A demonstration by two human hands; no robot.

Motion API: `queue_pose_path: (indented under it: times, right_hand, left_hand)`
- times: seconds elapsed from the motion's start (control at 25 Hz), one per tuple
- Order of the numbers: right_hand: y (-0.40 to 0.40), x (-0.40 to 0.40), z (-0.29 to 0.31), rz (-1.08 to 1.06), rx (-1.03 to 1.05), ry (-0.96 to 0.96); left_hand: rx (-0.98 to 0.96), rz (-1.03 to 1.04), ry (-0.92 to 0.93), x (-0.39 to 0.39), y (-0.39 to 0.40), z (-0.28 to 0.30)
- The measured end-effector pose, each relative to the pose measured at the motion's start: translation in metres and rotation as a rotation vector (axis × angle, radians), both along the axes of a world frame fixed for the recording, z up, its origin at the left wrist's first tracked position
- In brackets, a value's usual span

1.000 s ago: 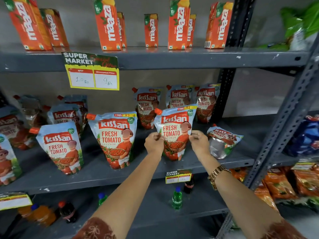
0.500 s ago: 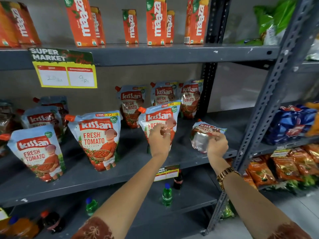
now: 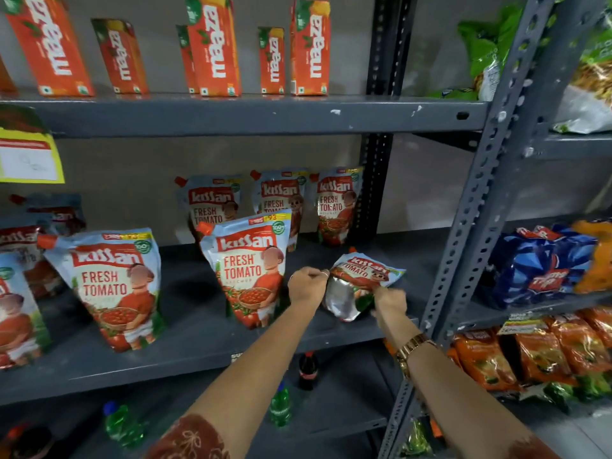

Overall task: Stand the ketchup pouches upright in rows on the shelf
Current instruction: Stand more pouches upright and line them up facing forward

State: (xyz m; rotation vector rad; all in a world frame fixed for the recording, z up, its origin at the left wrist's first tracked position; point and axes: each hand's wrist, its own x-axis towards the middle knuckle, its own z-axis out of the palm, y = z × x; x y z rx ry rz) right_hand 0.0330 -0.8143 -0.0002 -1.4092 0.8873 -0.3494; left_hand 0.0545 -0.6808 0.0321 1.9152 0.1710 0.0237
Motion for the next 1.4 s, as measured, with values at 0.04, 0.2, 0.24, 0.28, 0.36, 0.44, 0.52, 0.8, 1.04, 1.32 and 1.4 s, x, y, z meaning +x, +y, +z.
queue_pose_path:
  times: [0.04, 0.2, 0.24, 0.28, 0.36, 0.44, 0.52, 0.8, 1.04, 1.32, 1.4]
  right_hand:
    - [-0.021, 0.012, -0.001, 0.085, 0.036, 0.014]
    - [-0.018, 0.019, 0.004, 0.213, 0.193, -0.002]
    - [-0.020, 0.019, 0.004, 0.243, 0.223, 0.002]
    - [-0.021, 0.022, 0.002, 0.263, 0.244, 0.007]
    - [-0.024, 0.028, 0.001, 0.287, 0.240, 0.034]
    - [-0.027, 0.029, 0.007, 0.315, 0.197, 0.076]
    - [-0.025, 0.030, 0.013, 0.341, 0.136, 0.132]
    - [-0.025, 0.034, 0.010, 0.341, -0.019, 0.180]
    - [-0.032, 0.024, 0.026, 0.223, -0.038, -0.218]
    - [-0.046, 0.009, 0.008, 0.157, -0.174, -0.334]
    - [-0.045, 0.008, -0.001, 0.234, -0.019, -0.304]
  left_hand:
    - [-0.025, 0.067, 0.078, 0.002, -0.023, 0.001]
    - [-0.121, 0.049, 0.308, 0.018, -0.015, 0.001]
    - [-0.159, 0.012, 0.354, 0.017, -0.011, 0.004]
    - [-0.194, -0.052, 0.426, 0.016, -0.005, 0.008]
    - [-0.221, -0.231, 0.609, 0.013, 0.007, 0.016]
    - [-0.199, -0.356, 0.745, 0.005, 0.010, 0.020]
    - [-0.194, -0.339, 0.737, 0.006, 0.007, 0.010]
    - [-0.300, 0.170, 0.383, 0.009, -0.027, -0.019]
    - [-0.449, 0.122, 0.155, 0.004, -0.045, 0.006]
    - [-0.454, -0.037, 0.003, -0.013, -0.061, 0.006]
    - [-0.426, -0.104, 0.055, -0.017, -0.061, 0.001]
